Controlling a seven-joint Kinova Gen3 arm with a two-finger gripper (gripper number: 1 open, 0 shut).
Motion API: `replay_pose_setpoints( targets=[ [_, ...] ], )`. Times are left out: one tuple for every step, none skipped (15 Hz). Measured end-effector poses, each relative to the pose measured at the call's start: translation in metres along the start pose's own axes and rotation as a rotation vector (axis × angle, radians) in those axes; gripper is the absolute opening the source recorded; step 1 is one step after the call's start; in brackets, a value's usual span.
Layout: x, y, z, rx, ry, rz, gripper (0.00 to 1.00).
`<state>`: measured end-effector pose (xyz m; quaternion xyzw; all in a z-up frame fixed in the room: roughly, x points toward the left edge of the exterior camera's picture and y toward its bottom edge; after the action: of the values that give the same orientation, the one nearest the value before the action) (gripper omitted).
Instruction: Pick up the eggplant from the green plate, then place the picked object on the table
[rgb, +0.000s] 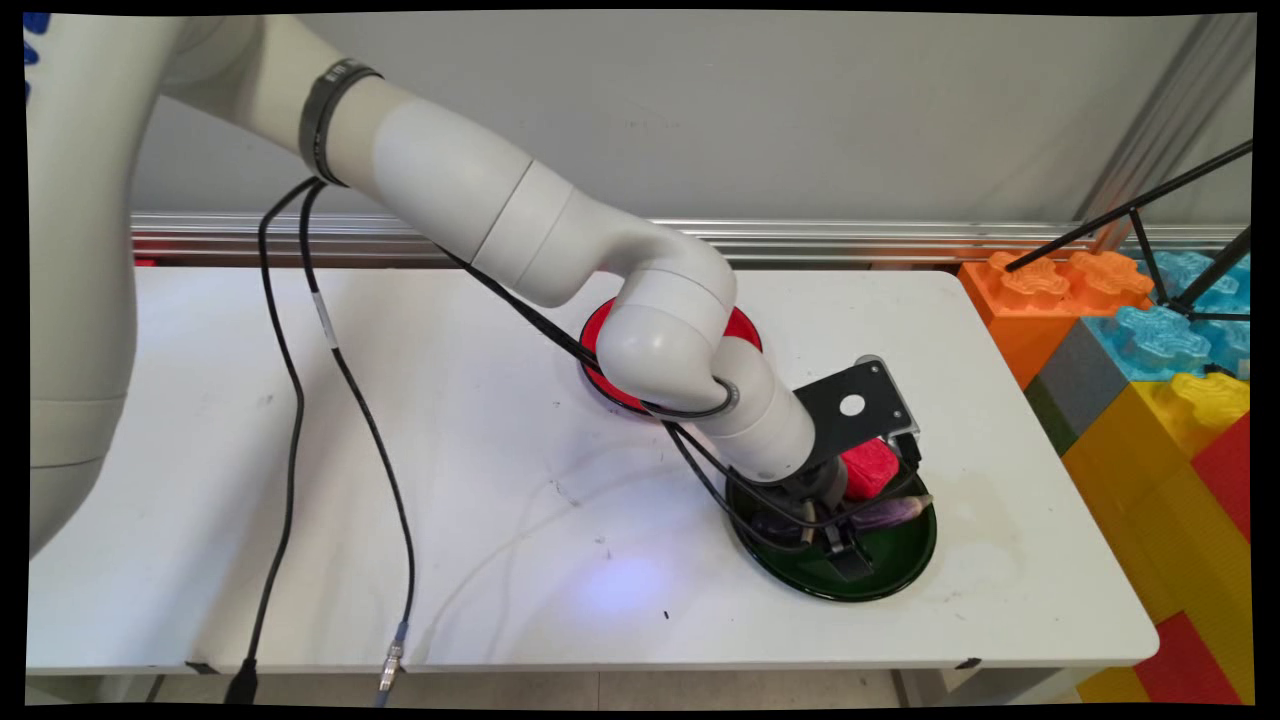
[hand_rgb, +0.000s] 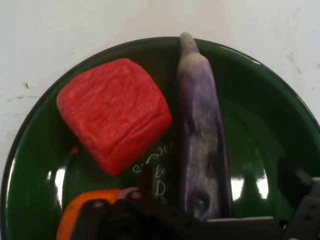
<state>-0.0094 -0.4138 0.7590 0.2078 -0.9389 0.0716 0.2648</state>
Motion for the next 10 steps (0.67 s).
replay_pose_setpoints(
  targets=[
    [-0.0001, 0.0002, 0.0001, 0.000, 0.001, 0.006, 0.00],
    [-0.0007, 0.0005, 0.0001, 0.000, -0.002, 0.012, 0.00],
    [-0.0014, 0.0006, -0.0002, 0.000, -0.005, 0.016, 0.00],
    [-0.0027, 0.0007, -0.0005, 0.000, -0.011, 0.019, 0.00],
    [-0.0043, 0.0006, -0.0011, 0.000, -0.017, 0.019, 0.00],
    [-0.0055, 0.0007, -0.0016, 0.000, -0.021, 0.018, 0.00],
    [-0.0063, 0.0009, -0.0019, 0.000, -0.024, 0.017, 0.00],
    [-0.0074, 0.0011, -0.0025, -0.001, -0.028, 0.015, 0.00],
    [-0.0078, 0.0016, -0.0031, -0.001, -0.031, 0.014, 0.00],
    [-0.0084, 0.0022, -0.0038, -0.003, -0.033, 0.011, 0.00]
  ],
)
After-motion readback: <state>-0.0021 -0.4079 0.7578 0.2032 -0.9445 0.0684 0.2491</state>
